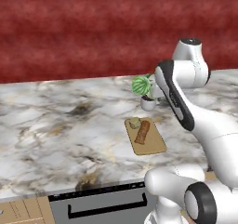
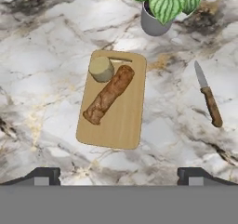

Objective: Retrieve the sausage and cheese from the fridge and place them on the cutting board on the counter.

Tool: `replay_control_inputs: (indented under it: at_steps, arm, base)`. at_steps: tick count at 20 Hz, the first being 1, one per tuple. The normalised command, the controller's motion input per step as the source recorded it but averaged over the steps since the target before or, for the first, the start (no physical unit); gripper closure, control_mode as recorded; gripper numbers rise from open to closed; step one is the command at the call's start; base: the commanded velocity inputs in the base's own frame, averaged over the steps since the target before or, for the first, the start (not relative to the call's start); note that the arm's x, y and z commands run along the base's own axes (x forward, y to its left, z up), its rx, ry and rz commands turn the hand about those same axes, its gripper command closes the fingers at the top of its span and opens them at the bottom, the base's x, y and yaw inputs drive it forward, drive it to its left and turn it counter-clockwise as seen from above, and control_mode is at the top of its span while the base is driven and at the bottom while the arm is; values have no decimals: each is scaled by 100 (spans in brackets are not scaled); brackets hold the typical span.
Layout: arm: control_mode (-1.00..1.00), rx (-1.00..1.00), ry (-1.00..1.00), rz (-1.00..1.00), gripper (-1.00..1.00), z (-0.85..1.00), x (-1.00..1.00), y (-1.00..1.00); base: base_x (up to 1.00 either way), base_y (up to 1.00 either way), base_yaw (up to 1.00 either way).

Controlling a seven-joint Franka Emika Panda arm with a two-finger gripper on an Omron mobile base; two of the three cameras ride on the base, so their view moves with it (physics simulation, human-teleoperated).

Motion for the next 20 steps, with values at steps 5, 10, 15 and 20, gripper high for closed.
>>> replay_control_inputs:
  at_steps: [5, 10, 15, 20]
  arm:
    - [-100, 0, -23, 0, -100, 43, -57, 0]
    - [-100, 0, -17, 0, -100, 42, -50, 0]
    - [100, 0, -4, -2, -100, 17, -31, -1]
    - [100, 0, 0, 0, -100, 0, 0, 0]
  base:
    - [0, 0, 0]
    - [0, 0, 0]
    - [-11, -3, -4]
    - [-83, -43, -40]
